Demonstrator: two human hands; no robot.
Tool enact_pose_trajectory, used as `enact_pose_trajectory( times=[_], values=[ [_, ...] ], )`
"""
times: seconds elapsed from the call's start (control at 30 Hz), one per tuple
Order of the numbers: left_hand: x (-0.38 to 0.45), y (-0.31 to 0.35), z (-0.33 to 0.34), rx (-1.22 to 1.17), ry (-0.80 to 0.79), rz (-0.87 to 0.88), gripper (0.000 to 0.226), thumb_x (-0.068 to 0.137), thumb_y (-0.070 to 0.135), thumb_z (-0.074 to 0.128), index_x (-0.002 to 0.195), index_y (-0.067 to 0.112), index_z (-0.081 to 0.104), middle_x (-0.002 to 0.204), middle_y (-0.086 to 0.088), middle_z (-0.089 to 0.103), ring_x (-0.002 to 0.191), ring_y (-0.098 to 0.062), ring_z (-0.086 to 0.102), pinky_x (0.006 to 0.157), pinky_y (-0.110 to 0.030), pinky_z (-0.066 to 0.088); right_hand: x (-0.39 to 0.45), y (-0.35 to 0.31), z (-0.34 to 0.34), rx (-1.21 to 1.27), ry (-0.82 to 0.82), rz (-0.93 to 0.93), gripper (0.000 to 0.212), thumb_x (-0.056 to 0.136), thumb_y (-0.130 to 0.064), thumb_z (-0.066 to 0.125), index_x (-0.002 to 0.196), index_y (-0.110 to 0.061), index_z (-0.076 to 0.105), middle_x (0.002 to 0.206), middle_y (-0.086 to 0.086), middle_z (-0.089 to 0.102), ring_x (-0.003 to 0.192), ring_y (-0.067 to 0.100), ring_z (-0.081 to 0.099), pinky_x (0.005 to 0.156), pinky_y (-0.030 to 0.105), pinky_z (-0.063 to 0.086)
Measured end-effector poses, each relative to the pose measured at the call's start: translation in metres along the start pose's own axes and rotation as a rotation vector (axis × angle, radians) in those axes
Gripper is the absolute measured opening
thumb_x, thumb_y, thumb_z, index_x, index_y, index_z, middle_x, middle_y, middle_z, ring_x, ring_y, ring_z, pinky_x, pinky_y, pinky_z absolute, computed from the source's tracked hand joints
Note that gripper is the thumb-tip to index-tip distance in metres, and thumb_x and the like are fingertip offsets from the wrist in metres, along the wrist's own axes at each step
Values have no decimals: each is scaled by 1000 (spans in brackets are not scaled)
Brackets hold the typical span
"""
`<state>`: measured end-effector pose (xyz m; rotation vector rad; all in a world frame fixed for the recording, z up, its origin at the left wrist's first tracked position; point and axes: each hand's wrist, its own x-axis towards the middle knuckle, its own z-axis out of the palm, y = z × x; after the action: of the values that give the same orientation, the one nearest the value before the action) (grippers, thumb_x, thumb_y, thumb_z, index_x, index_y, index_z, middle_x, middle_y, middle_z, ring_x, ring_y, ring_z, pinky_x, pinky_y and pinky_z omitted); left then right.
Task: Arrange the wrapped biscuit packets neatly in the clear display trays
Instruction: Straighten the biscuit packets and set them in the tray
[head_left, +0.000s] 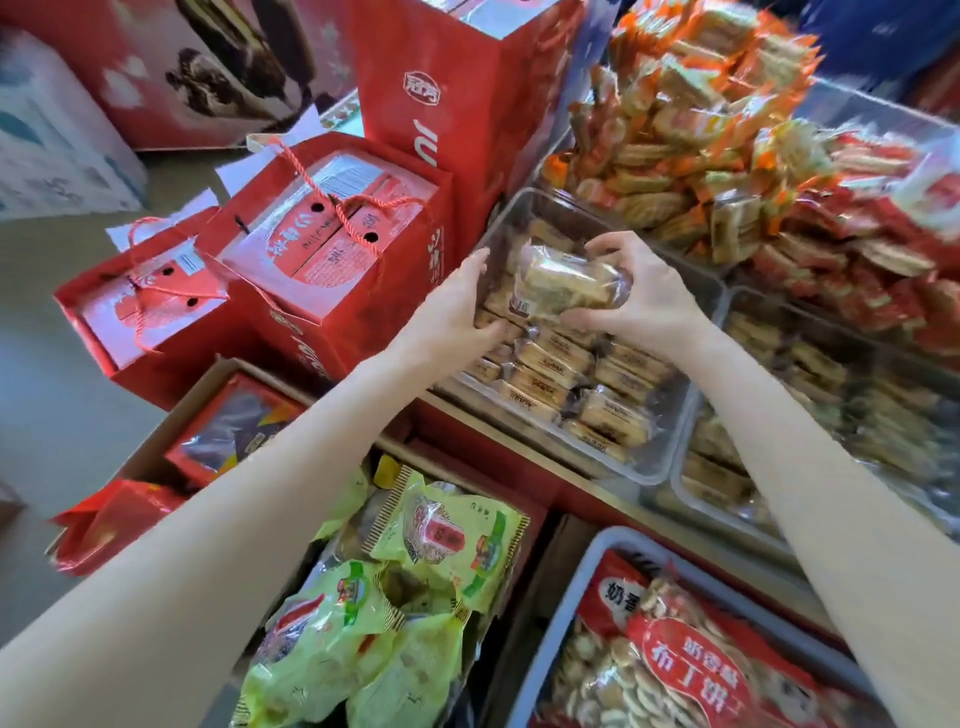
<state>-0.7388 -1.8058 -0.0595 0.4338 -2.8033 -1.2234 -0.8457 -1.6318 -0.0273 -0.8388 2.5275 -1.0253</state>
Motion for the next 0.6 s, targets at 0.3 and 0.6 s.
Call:
enact_pose_trajectory(
  times=[0.3,0.6],
  values=[
    [-44,74,14,-489,-129,67,29,85,6,66,110,16,59,103,0,66,97,-12,64,85,-20,52,-87,5,-55,81,-12,-11,61,67,-15,84,115,-26,48,103,-8,58,99,10,56,80,9,43],
    [-71,117,29,-368,-157,124,12,79,16,73,80,23,63,77,6,65,72,-6,59,76,-23,47,-143,21,-88,218,-9,58,57,71,-14,81,121,-25,56,113,-10,60,93,1,58,71,10,46]
  ],
)
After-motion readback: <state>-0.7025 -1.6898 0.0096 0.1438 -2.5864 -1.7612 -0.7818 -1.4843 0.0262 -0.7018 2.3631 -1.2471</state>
